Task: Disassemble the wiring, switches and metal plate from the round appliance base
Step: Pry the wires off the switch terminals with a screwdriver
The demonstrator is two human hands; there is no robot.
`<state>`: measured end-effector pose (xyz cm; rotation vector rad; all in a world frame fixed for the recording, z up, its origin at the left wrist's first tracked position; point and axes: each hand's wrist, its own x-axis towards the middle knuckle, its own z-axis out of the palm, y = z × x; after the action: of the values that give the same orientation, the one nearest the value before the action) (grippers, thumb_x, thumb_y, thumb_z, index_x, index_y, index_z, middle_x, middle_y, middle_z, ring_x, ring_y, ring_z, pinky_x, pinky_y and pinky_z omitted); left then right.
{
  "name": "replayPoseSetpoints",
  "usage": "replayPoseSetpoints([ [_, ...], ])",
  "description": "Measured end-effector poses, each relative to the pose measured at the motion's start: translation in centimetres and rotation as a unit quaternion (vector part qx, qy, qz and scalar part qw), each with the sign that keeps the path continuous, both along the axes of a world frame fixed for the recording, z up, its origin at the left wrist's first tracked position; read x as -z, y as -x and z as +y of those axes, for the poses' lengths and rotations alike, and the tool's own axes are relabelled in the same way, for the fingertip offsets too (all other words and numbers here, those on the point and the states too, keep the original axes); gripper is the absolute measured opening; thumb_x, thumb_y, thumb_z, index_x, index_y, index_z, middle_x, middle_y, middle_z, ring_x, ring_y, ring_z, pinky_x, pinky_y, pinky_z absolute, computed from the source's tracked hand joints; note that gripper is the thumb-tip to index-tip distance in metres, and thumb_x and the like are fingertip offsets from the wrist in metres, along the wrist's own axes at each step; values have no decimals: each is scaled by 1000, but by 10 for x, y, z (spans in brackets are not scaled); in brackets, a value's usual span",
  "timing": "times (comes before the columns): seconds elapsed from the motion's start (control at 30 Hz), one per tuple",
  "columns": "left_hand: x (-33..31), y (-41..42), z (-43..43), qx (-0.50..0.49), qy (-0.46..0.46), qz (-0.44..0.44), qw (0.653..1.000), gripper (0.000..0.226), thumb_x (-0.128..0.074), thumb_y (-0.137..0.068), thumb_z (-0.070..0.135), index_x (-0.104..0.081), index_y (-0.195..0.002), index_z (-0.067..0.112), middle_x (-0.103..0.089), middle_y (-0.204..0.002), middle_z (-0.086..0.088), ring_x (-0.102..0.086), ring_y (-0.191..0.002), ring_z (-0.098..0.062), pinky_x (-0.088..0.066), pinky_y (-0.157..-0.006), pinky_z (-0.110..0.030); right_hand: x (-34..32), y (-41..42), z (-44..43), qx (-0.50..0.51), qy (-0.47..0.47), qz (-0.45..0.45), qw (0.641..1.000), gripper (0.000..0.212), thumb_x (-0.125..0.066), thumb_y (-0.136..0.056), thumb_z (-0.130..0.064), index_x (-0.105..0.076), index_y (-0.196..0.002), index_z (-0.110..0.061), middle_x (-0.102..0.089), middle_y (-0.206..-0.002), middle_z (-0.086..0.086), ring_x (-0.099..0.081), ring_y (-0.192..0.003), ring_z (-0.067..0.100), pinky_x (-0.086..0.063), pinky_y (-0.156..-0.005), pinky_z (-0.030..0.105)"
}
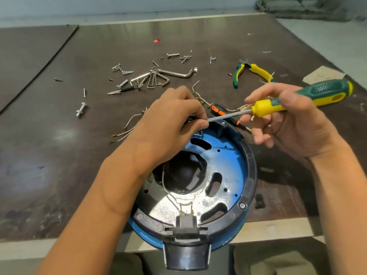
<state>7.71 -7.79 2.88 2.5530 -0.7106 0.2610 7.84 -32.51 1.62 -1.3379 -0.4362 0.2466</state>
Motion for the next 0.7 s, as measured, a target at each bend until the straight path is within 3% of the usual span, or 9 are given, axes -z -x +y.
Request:
replayPoseSetpoints([
  [0.1, 3, 0, 1, -3, 8, 23, 1000, 11, -72, -86, 33, -74, -92, 24, -47, -120, 7, -47, -116, -13, -42, -95, -34, 5, 0, -3, 55, 30, -37, 997, 24, -64, -87, -34, -80, -93, -17, -76, -79, 18, -71, -54, 28, -51, -43, 24],
  [0.27, 7, -1, 6, -37, -43, 105, 993, 9, -76, -82, 40, -72, -88, 33, -42, -141, 1, -41, -132, -14, -37, -105, -35, 10, 3, 0, 166, 83, -79, 979, 27, -63, -88, -36, -79, -83, -15, -71, -66, 19, -64, -46, 33, -52, -47, 30],
  [0.33, 8, -1, 5, -42, -65, 115, 990, 8, -74, -83, 40, -72, -90, 35, -42, -143, 1, -43, -131, -15, -37, -105, -36, 10, 4, 4, 170, 92, -99, 976, 27, -62, -91, -36, -79, -85, -15, -71, -67, 17, -64, -46, 35, -52, -47, 32],
  [0.47, 10, -4, 5, -40, -56, 81, 994, 7, -72, -87, 35, -74, -93, 32, -52, -131, 6, -53, -118, -15, -38, -90, -26, 8, 5, 9, 188, 98, -114, 971, 28, -60, -93, -36, -79, -84, -17, -71, -65, 16, -62, -44, 32, -50, -47, 38],
  [0.6, 10, -5, 7, -24, -64, 75, 995, 16, -69, -89, 36, -75, -104, 34, -52, -133, 5, -52, -121, -17, -42, -101, -36, 6, 5, 9, 217, 86, -123, 965, 26, -62, -92, -36, -79, -79, -20, -68, -62, 11, -58, -45, 38, -46, -45, 41],
  [0.7, 13, -5, 7, -19, -101, 78, 992, 23, -65, -91, 42, -71, -112, 38, -45, -143, 4, -45, -128, -17, -36, -108, -40, 7, 6, 10, 227, 98, -127, 961, 20, -70, -88, -37, -76, -75, -22, -68, -61, 9, -60, -43, 30, -46, -44, 44],
])
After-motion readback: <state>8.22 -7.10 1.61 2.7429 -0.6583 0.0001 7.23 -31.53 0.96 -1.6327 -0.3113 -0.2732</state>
